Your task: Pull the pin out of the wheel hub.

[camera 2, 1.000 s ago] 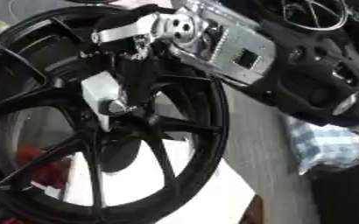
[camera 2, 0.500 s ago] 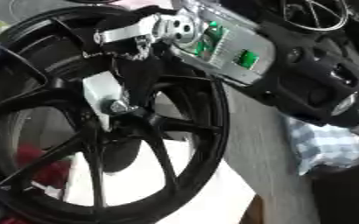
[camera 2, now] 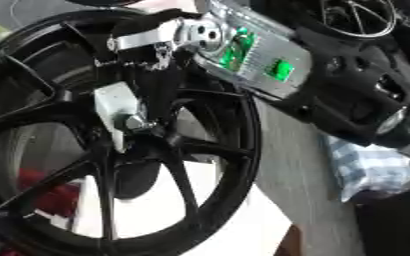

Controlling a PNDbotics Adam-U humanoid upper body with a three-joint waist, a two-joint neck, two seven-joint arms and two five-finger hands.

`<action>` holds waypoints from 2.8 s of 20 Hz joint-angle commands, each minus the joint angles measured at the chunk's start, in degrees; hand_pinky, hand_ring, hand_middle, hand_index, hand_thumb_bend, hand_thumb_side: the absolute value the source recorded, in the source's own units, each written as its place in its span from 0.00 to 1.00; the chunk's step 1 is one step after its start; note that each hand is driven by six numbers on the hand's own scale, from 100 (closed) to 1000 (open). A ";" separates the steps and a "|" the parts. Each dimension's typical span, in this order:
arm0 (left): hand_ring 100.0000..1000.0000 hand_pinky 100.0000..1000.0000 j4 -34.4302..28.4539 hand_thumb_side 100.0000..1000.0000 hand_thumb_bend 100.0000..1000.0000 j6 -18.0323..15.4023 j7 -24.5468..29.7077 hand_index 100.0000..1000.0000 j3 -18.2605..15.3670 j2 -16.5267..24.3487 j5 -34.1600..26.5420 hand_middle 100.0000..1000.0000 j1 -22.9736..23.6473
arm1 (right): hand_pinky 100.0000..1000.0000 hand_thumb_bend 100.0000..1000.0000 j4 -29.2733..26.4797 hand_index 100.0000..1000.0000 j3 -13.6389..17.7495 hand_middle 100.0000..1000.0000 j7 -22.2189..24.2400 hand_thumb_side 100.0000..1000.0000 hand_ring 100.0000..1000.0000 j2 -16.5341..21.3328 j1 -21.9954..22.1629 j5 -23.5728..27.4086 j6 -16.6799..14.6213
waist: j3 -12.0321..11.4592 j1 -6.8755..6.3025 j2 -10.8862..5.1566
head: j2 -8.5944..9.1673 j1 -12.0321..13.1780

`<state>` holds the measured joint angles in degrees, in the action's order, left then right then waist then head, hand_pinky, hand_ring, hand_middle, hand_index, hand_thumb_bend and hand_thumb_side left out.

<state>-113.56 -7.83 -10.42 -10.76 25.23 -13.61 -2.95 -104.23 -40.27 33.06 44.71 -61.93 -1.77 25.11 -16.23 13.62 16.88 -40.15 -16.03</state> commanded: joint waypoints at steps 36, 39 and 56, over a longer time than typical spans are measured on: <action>0.59 0.88 -1.04 0.78 0.00 -1.15 -1.89 0.76 -1.63 1.01 0.97 0.54 0.80 | 0.61 0.00 0.65 0.25 35.78 0.13 -24.00 0.00 0.48 10.49 26.92 -2.64 2.38 | 2.78 -1.26 -0.71 | 2.09 3.14; 0.59 0.88 -1.04 0.77 0.00 -1.34 -2.18 0.76 -1.78 0.96 1.12 0.54 0.99 | 0.61 0.00 4.55 0.27 39.68 0.15 -26.40 0.00 0.50 10.52 29.31 -5.03 4.66 | 3.07 -1.53 -0.63 | 2.10 3.47; 0.59 0.88 -1.04 0.77 0.00 -1.67 -1.98 0.76 -1.44 1.03 0.74 0.54 0.40 | 0.64 0.00 20.03 0.39 56.88 0.29 -41.02 0.00 0.56 9.42 39.63 -5.26 -3.90 | 1.97 -1.97 -0.18 | 2.61 2.49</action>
<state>-113.56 -9.35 -12.47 -11.90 25.24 -12.64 -2.11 -84.37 15.52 -6.79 52.19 -22.05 -7.57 21.65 -14.23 12.22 17.33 -38.38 -13.31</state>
